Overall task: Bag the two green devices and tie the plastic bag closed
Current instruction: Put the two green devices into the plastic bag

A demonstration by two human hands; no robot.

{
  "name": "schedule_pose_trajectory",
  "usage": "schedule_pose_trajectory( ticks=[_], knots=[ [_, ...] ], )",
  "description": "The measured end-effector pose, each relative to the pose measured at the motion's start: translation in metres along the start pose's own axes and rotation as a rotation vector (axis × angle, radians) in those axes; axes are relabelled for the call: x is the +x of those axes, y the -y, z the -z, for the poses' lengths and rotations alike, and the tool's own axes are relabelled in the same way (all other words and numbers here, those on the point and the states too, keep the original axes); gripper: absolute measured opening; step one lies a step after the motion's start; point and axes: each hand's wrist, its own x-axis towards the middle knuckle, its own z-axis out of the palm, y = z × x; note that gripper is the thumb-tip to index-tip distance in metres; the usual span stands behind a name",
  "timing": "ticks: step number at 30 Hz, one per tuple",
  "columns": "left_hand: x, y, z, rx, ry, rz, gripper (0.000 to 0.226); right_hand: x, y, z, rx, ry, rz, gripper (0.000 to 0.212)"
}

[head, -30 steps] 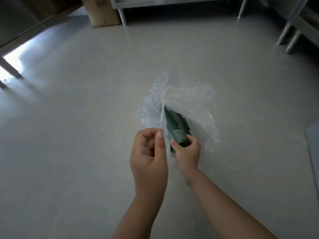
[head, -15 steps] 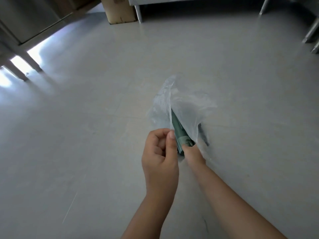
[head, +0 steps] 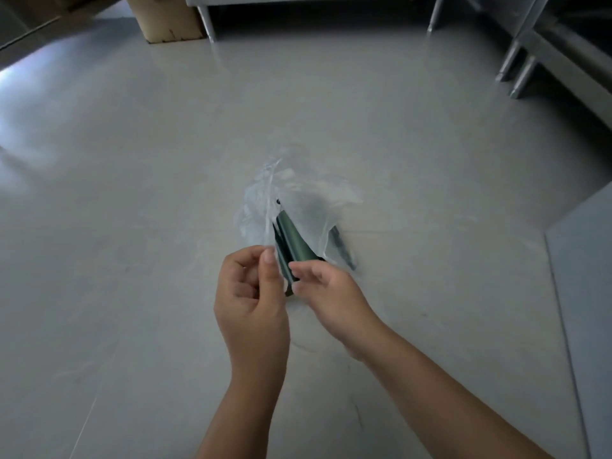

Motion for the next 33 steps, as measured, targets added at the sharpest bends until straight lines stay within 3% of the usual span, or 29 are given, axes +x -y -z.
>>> schedule_pose_trajectory(
  ticks=[4,9,17,24,26,30,33],
  knots=[
    [0.0,0.002,-0.001,-0.011,0.007,0.024,0.005,-0.019,0.019,0.016,0.022,-0.025,0.199,0.022],
    [-0.003,0.001,-0.003,-0.027,0.045,0.016,0.007,-0.023,0.025,0.039,-0.167,-0.347,0.41,0.017],
    [0.003,0.002,0.004,-0.002,0.038,0.001,0.006,-0.007,0.004,0.031,-0.451,-0.392,0.222,0.028],
    [0.01,-0.001,0.016,0.058,0.038,-0.036,0.006,0.006,0.009,0.012,-0.426,-0.37,0.199,0.042],
    [0.011,-0.001,0.019,0.067,0.032,-0.031,0.007,0.012,0.008,0.003,-0.484,-0.358,0.183,0.04],
    [0.012,-0.001,0.026,0.058,0.013,-0.017,0.008,0.021,0.001,-0.003,-0.504,-0.408,0.225,0.014],
    [0.012,0.0,0.03,0.048,0.004,0.003,0.007,0.023,-0.001,-0.002,-0.486,-0.421,0.23,0.017]
  ],
)
